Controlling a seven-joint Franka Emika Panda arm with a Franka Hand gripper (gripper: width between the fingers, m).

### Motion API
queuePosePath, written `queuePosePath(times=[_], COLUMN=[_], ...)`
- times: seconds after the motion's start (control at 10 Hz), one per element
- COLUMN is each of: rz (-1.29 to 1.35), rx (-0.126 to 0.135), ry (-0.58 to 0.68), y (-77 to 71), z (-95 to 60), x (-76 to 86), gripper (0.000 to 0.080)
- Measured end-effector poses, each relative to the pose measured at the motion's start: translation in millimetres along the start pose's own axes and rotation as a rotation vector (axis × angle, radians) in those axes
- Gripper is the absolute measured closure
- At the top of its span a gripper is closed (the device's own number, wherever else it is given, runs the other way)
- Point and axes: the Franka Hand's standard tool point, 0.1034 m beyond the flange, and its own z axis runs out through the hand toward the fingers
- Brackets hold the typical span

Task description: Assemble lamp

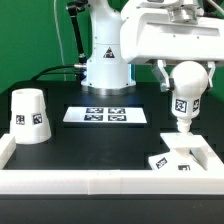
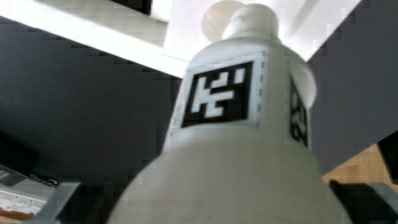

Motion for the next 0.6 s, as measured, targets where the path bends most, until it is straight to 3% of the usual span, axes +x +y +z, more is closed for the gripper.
queuePosePath(times=[0.6], rz=[-0.004], rx=[-0.004], ry=[-0.004], y=[7.5], z=[10.6], x=[0.6], gripper=[0.0222])
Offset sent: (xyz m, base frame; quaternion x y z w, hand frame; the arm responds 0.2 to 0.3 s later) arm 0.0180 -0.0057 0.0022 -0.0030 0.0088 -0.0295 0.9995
